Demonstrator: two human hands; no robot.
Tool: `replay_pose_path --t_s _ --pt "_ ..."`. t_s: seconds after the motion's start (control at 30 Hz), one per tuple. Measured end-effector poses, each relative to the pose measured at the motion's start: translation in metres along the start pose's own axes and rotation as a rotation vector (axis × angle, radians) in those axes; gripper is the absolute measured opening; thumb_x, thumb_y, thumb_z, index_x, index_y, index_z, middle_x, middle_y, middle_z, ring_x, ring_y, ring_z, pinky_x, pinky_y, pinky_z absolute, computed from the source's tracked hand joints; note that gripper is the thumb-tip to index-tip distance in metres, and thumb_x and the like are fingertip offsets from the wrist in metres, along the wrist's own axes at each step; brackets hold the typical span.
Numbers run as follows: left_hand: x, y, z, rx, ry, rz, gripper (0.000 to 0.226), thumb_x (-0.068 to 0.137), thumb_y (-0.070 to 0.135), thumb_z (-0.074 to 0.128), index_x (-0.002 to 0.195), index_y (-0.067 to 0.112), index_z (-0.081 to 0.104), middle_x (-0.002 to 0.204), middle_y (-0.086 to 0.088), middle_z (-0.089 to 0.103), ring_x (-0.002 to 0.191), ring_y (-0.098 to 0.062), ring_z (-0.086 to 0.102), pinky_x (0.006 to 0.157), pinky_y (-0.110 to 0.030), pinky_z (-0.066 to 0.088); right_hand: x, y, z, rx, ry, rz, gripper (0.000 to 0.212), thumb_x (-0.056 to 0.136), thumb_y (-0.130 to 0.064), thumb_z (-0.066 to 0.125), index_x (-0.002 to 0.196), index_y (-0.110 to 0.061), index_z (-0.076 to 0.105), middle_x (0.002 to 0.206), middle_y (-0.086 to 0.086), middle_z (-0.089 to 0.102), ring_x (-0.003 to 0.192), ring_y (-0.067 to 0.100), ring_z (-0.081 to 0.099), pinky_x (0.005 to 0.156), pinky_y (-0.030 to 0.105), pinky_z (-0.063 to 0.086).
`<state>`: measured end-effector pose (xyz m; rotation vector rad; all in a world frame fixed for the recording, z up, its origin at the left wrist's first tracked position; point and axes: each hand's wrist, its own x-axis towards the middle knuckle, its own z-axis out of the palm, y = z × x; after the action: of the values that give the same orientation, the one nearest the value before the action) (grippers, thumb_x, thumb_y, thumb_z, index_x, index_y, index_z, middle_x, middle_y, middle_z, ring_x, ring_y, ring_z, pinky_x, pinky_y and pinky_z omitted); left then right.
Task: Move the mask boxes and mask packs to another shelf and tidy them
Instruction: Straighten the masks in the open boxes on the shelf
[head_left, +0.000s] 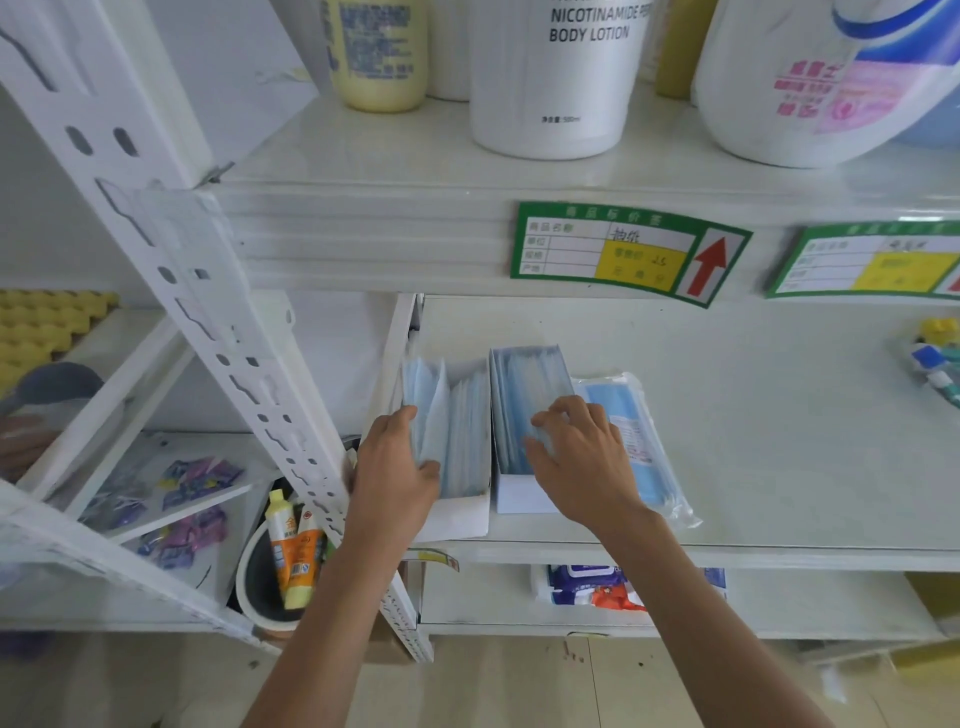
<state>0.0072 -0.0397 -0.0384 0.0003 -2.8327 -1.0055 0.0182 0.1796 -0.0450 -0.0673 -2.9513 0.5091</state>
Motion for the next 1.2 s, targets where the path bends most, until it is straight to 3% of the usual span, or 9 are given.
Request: replay_pose_path --t_s 0.13,0.23,0.33,0.43,0.57,0.67,0.83,0.97,1.2 --pt "-0.006 0.004 -0.001 0.094 0.032 0.044 0.066 0.087 0.005 0.066 0.146 0.020 0.040 0.127 -0.004 0.054 0.104 -0.023 0.060 0.080 -0.037 0.044 0.003 -0.004 0.001 0.001 -0.010 0.042 0.053 0.088 -0.070 0.049 0.119 -0.029 0.061 0.126 -0.008 0.047 0.117 0.019 0.041 0.100 0.039 0.041" --pt "-0.014 0.007 -0.001 0.134 0.038 0.096 0.068 0.086 -0.002 0.060 0.143 0.025 0.036 0.119 -0.006 0.049 0.087 -0.019 0.055 0.071 -0.034 0.046 0.002 -0.003 0.001 0.021 -0.005 0.044 0.037 0.089 -0.048 0.061 0.120 -0.028 0.061 0.128 -0.007 0.046 0.119 0.021 0.041 0.100 0.040 0.043" --pt "-0.014 0.007 -0.003 0.172 0.004 0.059 0.054 0.090 0.002 0.057 0.139 0.023 0.047 0.124 -0.006 0.044 0.095 -0.023 0.060 0.085 -0.044 0.055 0.002 0.000 0.000 0.064 -0.007 0.055 0.039 0.087 -0.024 0.058 0.126 -0.025 0.058 0.128 -0.005 0.046 0.120 0.023 0.039 0.097 0.039 0.045" --pt "-0.013 0.010 -0.005 0.182 -0.006 0.013 0.039 0.093 0.006 0.054 0.131 0.015 0.054 0.128 -0.006 0.042 0.102 -0.025 0.060 0.090 -0.046 0.054 0.002 0.002 0.000 0.078 0.000 0.056 0.045 0.088 -0.017 0.054 0.132 -0.023 0.055 0.130 -0.002 0.045 0.119 0.024 0.037 0.097 0.040 0.046" --pt "-0.013 0.012 -0.005 0.149 0.017 -0.004 0.036 0.092 0.006 0.051 0.128 0.011 0.054 0.127 -0.006 0.042 0.097 -0.026 0.062 0.086 -0.045 0.054 0.000 0.003 0.005 0.090 0.009 0.054 0.042 0.092 -0.023 0.052 0.133 -0.022 0.055 0.130 -0.003 0.043 0.119 0.022 0.034 0.094 0.039 0.048" --pt "-0.014 0.010 -0.002 0.124 0.039 -0.008 0.042 0.091 0.009 0.052 0.132 0.013 0.053 0.129 -0.003 0.042 0.092 -0.024 0.061 0.093 -0.048 0.047 0.002 0.001 0.007 0.112 0.040 0.086 0.039 0.091 -0.040 0.056 0.127 -0.026 0.057 0.125 -0.008 0.043 0.117 0.018 0.033 0.089 0.034 0.047" --pt "-0.010 0.006 0.000 0.075 0.069 -0.016 0.048 0.089 0.012 0.061 0.136 0.019 0.054 0.132 0.000 0.044 0.082 -0.016 0.058 0.095 -0.040 0.040 0.009 -0.006 0.005 0.040 0.036 0.125 0.044 0.079 -0.060 0.064 0.111 -0.030 0.058 0.116 -0.012 0.047 0.116 0.018 0.037 0.075 0.036 0.051" --pt "-0.010 0.013 -0.001 0.000 0.114 0.043 0.048 0.087 0.007 0.065 0.134 0.018 0.055 0.127 -0.002 0.047 0.075 -0.014 0.053 0.074 -0.029 0.039 0.013 -0.009 0.005 0.021 0.017 0.099 0.046 0.079 -0.024 0.061 0.122 -0.031 0.050 0.121 -0.006 0.046 0.113 0.022 0.037 0.061 0.029 0.038" --pt "0.001 0.056 -0.007 -0.211 0.297 0.284 0.052 0.081 -0.002 0.066 0.130 0.015 0.061 0.118 -0.005 0.051 0.095 -0.008 0.051 0.079 -0.014 0.037 0.009 -0.012 0.005 -0.006 0.034 0.053 0.035 0.092 -0.021 0.052 0.125 -0.025 0.065 0.125 0.000 0.043 0.114 0.024 0.037 0.079 0.033 0.051"
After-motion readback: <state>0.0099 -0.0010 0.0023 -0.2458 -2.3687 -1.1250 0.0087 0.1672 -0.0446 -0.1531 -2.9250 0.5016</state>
